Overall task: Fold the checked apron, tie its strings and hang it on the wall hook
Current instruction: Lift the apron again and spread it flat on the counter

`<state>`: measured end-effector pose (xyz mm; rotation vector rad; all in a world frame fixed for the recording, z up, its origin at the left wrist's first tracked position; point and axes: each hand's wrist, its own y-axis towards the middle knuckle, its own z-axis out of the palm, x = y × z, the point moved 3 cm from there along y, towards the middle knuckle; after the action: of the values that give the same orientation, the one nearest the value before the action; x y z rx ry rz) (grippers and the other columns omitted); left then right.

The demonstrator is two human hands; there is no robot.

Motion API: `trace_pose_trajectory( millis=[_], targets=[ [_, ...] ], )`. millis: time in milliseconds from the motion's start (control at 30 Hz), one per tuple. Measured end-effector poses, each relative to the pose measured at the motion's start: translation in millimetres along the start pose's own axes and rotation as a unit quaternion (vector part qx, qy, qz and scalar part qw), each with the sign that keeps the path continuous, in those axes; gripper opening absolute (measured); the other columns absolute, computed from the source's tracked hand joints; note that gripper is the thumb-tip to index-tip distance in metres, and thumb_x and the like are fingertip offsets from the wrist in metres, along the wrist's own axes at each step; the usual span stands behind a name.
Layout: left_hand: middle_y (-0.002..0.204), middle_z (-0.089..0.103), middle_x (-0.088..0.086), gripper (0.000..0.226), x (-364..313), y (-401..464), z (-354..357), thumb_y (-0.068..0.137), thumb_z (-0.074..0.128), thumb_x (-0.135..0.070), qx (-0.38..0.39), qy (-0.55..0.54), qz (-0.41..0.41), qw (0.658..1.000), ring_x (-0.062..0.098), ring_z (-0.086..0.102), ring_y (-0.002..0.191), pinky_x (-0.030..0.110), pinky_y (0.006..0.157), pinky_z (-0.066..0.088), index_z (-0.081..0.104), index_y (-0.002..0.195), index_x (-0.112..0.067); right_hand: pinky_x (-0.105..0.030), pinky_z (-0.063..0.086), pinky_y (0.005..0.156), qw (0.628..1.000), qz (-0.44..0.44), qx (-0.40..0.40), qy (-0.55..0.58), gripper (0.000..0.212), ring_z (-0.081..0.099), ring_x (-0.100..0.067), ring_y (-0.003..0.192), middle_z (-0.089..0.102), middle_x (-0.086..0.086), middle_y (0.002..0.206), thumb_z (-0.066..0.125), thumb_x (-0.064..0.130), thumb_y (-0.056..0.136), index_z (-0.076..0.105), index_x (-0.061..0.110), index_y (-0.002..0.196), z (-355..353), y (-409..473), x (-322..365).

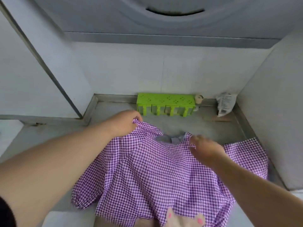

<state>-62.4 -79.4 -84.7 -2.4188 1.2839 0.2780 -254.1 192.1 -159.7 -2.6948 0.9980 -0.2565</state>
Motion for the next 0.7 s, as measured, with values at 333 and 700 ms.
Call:
trace_pose_trajectory(
  millis=[333,700],
  targets=[
    [0.129,0.066,-0.009,0.033,70.9,8.8,47.8,0.1,0.065,-0.016,0.017,-0.107,-0.06,0.992,0.012,0.063,0.114,0.027,0.093,0.045,0.064,0.13,-0.031,-0.056,0.029,0.123,0.986,-0.008,0.168,-0.012,0.121,-0.005,-0.034,0.159,-0.015,-0.006,0.172,0.05,0.084,0.083,-0.005,0.015,0.164,118.4,25.1,73.8],
    [0.109,0.074,-0.008,0.025,74.3,13.8,86.2,0.098,0.071,-0.033,0.084,-0.234,-0.031,0.968,0.015,0.069,0.104,0.036,0.095,0.055,0.06,0.119,-0.027,-0.066,0.034,0.115,0.986,-0.027,0.159,0.047,0.11,0.0,-0.046,0.157,-0.007,-0.016,0.172,0.05,0.089,0.079,-0.018,0.05,0.156,109.0,53.0,168.8]
  ],
)
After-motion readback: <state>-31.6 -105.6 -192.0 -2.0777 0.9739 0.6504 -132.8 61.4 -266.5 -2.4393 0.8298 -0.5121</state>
